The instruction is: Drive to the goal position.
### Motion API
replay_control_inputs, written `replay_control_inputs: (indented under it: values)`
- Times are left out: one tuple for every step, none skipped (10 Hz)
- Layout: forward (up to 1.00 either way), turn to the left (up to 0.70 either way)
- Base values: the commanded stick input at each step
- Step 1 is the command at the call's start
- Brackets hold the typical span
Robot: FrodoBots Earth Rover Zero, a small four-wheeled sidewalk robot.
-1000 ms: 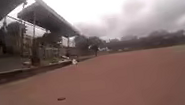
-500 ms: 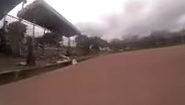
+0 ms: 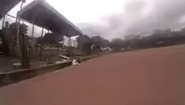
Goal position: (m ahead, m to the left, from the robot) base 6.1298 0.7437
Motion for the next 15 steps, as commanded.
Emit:
replay_control_inputs:
  values:
    - [1.00,-0.27]
    - [1.00,-0.27]
    - [1.00,-0.19]
    - [1.00,-0.03]
    - [1.00,0.00]
    - [1.00,0.00]
    - [1.00,0.00]
    - [1.00,0.00]
    - [1.00,0.00]
    - [1.00,0.00]
    - [1.00,0.00]
    - [1.00,0.00]
    - [1.00,0.00]
    - [1.00,0.00]
    - [1.00,0.00]
